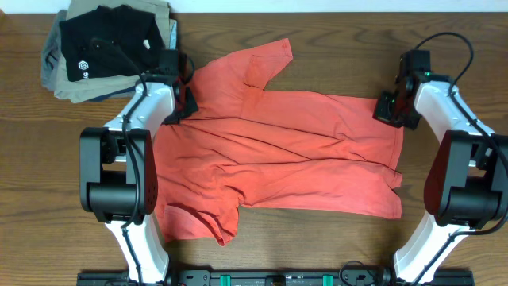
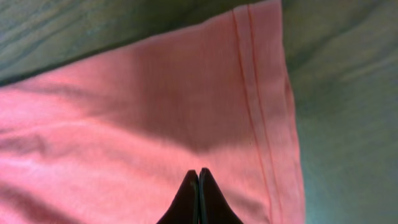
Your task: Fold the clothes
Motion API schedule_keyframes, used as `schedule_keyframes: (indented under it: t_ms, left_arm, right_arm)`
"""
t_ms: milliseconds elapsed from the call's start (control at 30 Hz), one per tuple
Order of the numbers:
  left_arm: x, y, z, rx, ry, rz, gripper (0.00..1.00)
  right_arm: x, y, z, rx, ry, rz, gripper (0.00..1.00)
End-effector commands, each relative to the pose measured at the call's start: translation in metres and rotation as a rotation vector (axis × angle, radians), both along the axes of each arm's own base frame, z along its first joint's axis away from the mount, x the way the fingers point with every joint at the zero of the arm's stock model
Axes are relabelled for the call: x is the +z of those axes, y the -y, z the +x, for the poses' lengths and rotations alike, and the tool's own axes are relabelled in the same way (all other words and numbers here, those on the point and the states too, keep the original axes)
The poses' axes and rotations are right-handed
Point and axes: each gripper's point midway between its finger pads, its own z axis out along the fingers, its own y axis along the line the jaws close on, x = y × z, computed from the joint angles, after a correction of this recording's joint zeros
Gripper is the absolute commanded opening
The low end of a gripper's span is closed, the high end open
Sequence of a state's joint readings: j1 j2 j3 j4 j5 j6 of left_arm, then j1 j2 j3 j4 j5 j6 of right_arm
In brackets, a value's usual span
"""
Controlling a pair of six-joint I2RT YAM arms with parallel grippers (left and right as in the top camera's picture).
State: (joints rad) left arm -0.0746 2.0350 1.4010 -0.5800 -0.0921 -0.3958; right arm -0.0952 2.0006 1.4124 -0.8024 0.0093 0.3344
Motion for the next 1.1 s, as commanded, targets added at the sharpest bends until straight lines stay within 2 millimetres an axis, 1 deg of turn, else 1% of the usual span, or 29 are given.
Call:
schedule_keyframes:
  t_ms: [0,67,100,167,233,300,433,533,633,733,800,933,1000,1067]
  left_arm:
    - [0.042,0.010,0.017,-0.032,0.079,-0.044,0.17]
    - [0.052,0.030,0.016,-0.076,0.092,-0.133,0.17]
    - [0.055,0.044,0.015,-0.110,0.093,-0.190,0.17]
    - [0.056,0.071,0.013,-0.170,0.089,-0.292,0.17]
    - [0.052,0.093,0.011,-0.216,0.078,-0.352,0.17]
    - [0.044,0.113,0.011,-0.258,0.071,-0.375,0.17]
    - [0.029,0.138,0.011,-0.309,0.060,-0.377,0.17]
    - [0.026,0.145,0.013,-0.325,0.070,-0.378,0.17]
    - [0.025,0.147,0.018,-0.329,0.089,-0.380,0.17]
    - [0.018,0.147,0.020,-0.329,0.085,-0.380,0.17]
    - [0.007,0.147,0.020,-0.326,0.070,-0.379,0.17]
    - [-0.020,0.147,0.017,-0.318,0.023,-0.376,0.17]
    - [-0.029,0.147,0.016,-0.316,0.007,-0.377,0.17]
    - [-0.033,0.147,0.017,-0.316,0.008,-0.377,0.17]
  right_arm:
    - [0.029,-0.003,0.022,-0.015,0.058,0.050,0.01]
    - [0.034,-0.008,0.021,0.015,0.050,0.070,0.02]
    - [0.034,-0.009,0.020,0.025,0.046,0.072,0.03]
    - [0.027,-0.009,0.015,0.024,0.025,0.074,0.03]
    - [0.018,-0.011,0.012,0.025,0.009,0.086,0.02]
    - [0.005,-0.017,0.007,0.032,-0.009,0.113,0.01]
    - [-0.018,-0.027,-0.006,0.048,-0.065,0.121,0.01]
    - [-0.025,-0.029,-0.011,0.054,-0.076,0.114,0.01]
    - [-0.030,-0.029,-0.012,0.054,-0.075,0.113,0.01]
    - [-0.033,-0.026,-0.014,0.046,-0.077,0.099,0.01]
    - [-0.034,-0.024,-0.014,0.038,-0.079,0.089,0.01]
    - [-0.035,-0.025,-0.015,0.040,-0.078,0.089,0.01]
    - [-0.036,-0.024,-0.015,0.038,-0.078,0.083,0.01]
    - [-0.037,-0.020,-0.016,0.036,-0.079,0.063,0.01]
